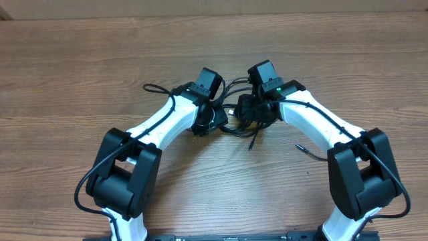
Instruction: Untangle cables
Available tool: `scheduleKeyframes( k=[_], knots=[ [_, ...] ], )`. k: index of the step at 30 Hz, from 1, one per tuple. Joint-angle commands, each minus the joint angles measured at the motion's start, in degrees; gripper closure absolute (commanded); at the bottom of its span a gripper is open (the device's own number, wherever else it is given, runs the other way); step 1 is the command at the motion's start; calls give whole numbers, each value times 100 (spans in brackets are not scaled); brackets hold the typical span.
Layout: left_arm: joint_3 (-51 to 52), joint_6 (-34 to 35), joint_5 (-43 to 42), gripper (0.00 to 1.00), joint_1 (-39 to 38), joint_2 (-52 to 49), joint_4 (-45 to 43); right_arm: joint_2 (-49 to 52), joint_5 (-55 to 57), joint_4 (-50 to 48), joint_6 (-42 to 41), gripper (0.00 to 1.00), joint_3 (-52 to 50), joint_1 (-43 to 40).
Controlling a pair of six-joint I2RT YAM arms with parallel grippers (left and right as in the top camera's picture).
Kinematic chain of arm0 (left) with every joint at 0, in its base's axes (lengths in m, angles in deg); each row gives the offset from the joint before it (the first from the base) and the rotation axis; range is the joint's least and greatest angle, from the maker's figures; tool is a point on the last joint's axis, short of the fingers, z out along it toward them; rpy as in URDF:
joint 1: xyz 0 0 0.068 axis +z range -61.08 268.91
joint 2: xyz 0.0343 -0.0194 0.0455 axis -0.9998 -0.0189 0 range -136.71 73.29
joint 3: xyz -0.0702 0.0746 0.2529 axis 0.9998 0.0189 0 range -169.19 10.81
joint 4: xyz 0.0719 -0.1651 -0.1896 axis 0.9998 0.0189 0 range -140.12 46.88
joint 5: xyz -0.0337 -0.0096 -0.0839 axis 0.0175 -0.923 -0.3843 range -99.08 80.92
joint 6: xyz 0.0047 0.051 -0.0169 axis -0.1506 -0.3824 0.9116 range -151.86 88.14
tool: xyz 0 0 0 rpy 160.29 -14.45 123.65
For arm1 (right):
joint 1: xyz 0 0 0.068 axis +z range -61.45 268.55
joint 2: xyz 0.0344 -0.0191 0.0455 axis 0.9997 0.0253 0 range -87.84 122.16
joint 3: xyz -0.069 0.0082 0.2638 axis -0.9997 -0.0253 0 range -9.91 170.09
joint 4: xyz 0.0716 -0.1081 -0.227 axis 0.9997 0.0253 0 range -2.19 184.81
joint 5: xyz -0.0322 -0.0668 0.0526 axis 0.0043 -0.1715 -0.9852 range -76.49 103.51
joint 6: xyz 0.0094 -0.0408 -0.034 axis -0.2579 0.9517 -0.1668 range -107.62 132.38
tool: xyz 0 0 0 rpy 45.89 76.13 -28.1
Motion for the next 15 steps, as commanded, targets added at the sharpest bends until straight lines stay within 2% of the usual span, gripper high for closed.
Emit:
scheduleKeyframes(
  k=[1,9,15],
  knots=[
    [42,59,-26,53,-39,127,-22,15,236,-24,-256,47,-120,2],
    [42,59,-26,53,-39,127,-22,17,142,-411,-645,48,-605,2],
    [42,59,-26,53,-39,127,-28,17,81,-697,-647,55,-710,2]
  ],
)
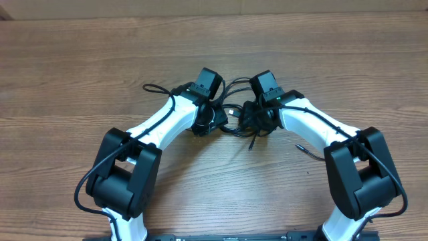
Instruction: Untangle cables
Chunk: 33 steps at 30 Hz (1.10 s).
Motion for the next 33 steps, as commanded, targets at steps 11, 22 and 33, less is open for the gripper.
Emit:
scheduleKeyframes(
  k=[11,22,33],
  knots=[
    [39,59,-26,53,-42,127,-37,13,-317,-68,-83,64,-57,2],
    [39,55,-46,52,-42,127,-24,13,-330,0,-811,72,-59,2],
    [39,57,-44,52,-44,127,-17,13,-330,-11,-811,81,-79,2]
  ],
)
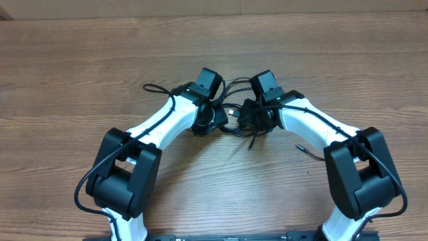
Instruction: Untangle cables
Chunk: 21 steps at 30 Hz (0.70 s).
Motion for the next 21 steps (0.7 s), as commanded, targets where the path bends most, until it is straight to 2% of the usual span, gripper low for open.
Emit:
scheduleKeyframes(
  k=[1,4,9,13,21],
  knots=[
    [39,55,-44,53,-44,127,-2,13,-31,9,-26,82,-107,2],
    [39,57,-46,52,-44,127,-7,13,-28,-96,-68,87,-267,2],
    [39,55,-46,52,-44,127,-4,13,-35,-485,-66,88,-511,2],
    [39,57,-46,52,-44,127,-9,13,-59,-573,-66,96,-509,2],
    [39,57,-46,53,-46,127,-114,13,-96,-592,-61,96,-509,2]
  ],
)
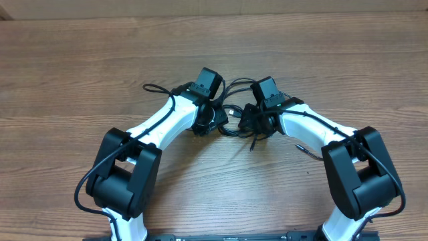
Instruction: Untangle cables
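Observation:
A small knot of black cables (234, 120) lies on the wooden table between my two wrists, with a pale connector (232, 112) showing in it. One loose black end (253, 142) trails toward the front. My left gripper (215, 119) points down at the left side of the knot. My right gripper (249, 120) points down at its right side. Both pairs of fingers are hidden under the wrists and the cable, so I cannot tell whether either is shut on it.
Another black cable end (306, 151) lies on the table beside my right forearm. A black loop (155, 88) lies left of the left wrist. The wooden table (80, 80) spreads wide on all sides.
My right wrist has shifted slightly toward the front and left, and the loose cable end below it lies a little differently. The left arm has not moved.
At first my right wrist stood a little farther back and to the right of the knot. Then it was closer in against the knot's right side and stayed there. Now it sits slightly nearer the front. The left arm has kept its place throughout.

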Available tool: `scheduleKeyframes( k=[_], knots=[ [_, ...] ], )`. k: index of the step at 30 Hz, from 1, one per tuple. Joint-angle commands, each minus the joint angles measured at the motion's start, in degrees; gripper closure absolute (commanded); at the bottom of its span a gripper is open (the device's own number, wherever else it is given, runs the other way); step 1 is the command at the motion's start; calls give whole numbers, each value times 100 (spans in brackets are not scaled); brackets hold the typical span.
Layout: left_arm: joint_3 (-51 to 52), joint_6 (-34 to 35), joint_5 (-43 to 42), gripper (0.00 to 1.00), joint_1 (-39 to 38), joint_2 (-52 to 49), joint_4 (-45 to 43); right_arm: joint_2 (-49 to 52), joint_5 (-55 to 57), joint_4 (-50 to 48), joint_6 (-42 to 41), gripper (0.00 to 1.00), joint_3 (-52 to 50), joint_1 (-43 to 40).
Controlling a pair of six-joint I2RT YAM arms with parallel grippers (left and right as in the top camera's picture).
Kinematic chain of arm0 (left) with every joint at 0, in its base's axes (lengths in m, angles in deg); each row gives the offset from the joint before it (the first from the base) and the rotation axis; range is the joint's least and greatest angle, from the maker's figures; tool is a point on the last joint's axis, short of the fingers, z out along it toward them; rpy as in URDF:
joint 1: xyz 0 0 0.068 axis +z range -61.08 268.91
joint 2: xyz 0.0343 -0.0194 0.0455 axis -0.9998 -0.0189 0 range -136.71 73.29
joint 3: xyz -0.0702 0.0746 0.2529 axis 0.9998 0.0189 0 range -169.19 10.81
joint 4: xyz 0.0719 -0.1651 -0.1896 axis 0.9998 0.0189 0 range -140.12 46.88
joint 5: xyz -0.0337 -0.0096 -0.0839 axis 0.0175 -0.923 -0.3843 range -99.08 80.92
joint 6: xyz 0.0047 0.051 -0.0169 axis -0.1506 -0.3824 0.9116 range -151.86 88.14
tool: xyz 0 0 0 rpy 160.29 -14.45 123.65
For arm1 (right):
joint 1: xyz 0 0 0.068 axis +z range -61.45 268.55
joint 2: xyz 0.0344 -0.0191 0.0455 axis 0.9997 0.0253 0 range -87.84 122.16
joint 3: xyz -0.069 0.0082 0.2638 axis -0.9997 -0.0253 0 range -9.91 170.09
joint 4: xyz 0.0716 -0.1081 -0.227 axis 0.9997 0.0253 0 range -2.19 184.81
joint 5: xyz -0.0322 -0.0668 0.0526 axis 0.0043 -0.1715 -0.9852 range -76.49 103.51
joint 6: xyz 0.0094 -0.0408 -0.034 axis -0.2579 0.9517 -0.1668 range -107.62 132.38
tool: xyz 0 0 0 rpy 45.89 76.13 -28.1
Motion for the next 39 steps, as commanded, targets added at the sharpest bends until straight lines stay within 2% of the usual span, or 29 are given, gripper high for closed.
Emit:
scheduleKeyframes(
  k=[1,18,24,39],
  knots=[
    [39,57,-44,54,-52,127,-57,13,-33,-20,0,96,-61,2],
    [39,214,396,67,-280,-221,-256,13,-33,28,22,96,-61,2],
    [39,184,424,65,-273,-221,-72,13,-33,26,22,96,-61,2],
    [42,184,1163,66,-306,-236,-4,13,-33,48,17,96,-61,2]
  ],
)
